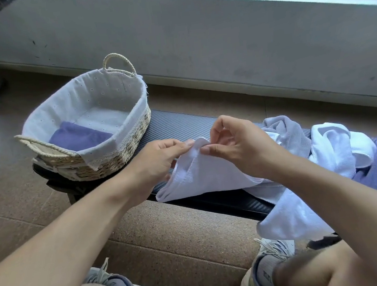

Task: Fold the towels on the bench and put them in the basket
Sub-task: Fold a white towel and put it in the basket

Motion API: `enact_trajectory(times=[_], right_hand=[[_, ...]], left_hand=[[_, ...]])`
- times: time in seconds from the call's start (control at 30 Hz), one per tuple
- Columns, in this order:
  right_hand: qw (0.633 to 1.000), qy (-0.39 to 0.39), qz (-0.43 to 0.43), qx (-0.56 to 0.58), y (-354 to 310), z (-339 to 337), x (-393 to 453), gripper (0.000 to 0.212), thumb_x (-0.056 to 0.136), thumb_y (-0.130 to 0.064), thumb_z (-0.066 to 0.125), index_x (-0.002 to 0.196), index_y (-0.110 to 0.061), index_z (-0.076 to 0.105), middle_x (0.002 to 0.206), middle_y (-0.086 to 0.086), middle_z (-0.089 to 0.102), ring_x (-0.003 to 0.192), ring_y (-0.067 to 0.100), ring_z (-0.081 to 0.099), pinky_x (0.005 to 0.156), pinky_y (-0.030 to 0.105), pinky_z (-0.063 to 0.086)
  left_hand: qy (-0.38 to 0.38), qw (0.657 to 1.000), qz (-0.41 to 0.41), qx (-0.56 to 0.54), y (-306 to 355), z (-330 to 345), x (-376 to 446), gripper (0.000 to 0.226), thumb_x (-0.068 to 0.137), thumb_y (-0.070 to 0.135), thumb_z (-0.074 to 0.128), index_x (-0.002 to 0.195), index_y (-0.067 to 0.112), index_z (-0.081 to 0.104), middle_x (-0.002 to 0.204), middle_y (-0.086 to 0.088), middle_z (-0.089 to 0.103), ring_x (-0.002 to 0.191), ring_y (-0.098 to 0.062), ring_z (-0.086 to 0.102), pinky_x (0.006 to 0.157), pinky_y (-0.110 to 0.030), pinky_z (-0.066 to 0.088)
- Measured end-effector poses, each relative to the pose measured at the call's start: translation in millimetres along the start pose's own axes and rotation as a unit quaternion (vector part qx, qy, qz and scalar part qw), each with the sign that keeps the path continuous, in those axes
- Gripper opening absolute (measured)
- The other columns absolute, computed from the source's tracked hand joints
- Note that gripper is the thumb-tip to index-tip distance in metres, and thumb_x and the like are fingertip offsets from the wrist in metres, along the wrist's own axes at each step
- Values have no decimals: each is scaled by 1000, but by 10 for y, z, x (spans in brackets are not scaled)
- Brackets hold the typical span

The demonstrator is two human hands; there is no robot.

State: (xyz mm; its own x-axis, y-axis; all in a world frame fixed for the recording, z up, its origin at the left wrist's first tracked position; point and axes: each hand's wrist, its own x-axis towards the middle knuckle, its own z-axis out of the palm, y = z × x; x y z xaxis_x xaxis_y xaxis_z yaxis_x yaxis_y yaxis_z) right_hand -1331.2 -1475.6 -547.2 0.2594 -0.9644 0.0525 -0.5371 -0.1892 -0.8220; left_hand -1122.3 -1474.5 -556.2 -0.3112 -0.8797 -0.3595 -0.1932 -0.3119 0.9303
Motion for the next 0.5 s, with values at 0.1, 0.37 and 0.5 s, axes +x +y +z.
enact_trajectory(times=[0.1,0.37,0.5], right_hand=[[999,10,-1,-38,-1,-3,4,25,78,-39,85,77,-28,62,71,-28,66,65,-1,63,62,17,47],[998,-26,-10,-56,34,-9,2,15,79,-43,81,85,-34,71,80,-18,71,75,4,67,69,21,53],[997,-48,-6,-57,24,-32,0,17,77,-47,80,83,-36,68,82,-19,70,79,0,67,67,17,50]], left_hand=[[5,1000,2,-13,-4,23,-3,27,94,38,65,87,13,73,98,-17,75,88,-29,64,89,-45,48],[-8,1000,-7,-18,-16,41,-23,30,90,35,70,95,6,76,103,-21,75,86,-27,66,84,-38,50],[20,1000,-2,-17,-40,47,10,16,93,27,70,85,13,73,83,-7,73,75,-16,65,73,-30,50]])
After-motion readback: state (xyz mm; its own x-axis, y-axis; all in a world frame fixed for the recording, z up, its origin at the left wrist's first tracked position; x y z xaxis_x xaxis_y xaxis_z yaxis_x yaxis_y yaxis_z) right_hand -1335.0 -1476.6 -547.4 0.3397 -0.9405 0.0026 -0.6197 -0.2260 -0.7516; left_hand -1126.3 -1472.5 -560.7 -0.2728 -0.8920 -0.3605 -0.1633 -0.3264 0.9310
